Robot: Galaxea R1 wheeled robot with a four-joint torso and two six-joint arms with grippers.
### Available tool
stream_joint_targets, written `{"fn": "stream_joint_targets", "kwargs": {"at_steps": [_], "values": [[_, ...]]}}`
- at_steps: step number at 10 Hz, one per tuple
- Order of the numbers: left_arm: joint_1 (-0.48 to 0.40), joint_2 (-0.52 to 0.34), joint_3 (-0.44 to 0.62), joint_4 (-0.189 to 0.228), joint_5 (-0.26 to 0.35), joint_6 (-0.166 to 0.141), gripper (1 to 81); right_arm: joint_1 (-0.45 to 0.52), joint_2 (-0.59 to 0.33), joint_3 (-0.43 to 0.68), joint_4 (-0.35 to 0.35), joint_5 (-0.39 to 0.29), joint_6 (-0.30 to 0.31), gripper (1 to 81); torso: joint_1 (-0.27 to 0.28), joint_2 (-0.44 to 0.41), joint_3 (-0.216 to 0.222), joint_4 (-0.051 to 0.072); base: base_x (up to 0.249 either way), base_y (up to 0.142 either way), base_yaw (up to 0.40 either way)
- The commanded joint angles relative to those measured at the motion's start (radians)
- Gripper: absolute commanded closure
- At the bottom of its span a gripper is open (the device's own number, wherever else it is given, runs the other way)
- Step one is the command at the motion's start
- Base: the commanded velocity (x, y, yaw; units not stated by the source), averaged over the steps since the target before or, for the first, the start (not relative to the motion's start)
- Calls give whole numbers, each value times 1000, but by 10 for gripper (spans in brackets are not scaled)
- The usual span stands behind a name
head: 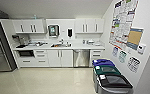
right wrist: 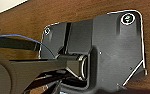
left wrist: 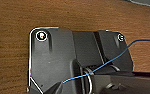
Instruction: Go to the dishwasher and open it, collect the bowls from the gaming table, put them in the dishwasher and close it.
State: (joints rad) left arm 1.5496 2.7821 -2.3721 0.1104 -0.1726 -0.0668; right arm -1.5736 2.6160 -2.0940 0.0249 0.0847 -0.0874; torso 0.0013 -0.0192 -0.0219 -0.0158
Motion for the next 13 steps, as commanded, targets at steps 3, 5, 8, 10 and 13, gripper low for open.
{"fn": "stream_joint_targets", "kwargs": {"at_steps": [3, 5, 8, 10, 13], "values": [[-42, -15, 7, 17, 42, 5, 10, 43, -23, 29, -14, -63, -6, 10, 0, 0, 0, 0, 275, 0, 0], [-42, -13, 7, 17, 42, 5, 10, 45, -23, 29, -14, -63, -6, 10, 0, 0, 0, 0, 275, 0, 0], [-42, -15, 7, 18, 30, 4, 10, 45, -23, 25, -14, -63, -6, 10, 0, 0, 0, 0, 275, 0, 0], [-41, -15, 7, 18, 30, 5, 10, 43, -23, 23, -14, -63, -6, 10, 0, 0, 0, 0, 275, 0, 0], [-39, -13, 7, 23, 31, 5, 10, 43, -20, 20, -14, -63, -8, 10, 1, 0, 0, 0, 244, 0, 0]]}}
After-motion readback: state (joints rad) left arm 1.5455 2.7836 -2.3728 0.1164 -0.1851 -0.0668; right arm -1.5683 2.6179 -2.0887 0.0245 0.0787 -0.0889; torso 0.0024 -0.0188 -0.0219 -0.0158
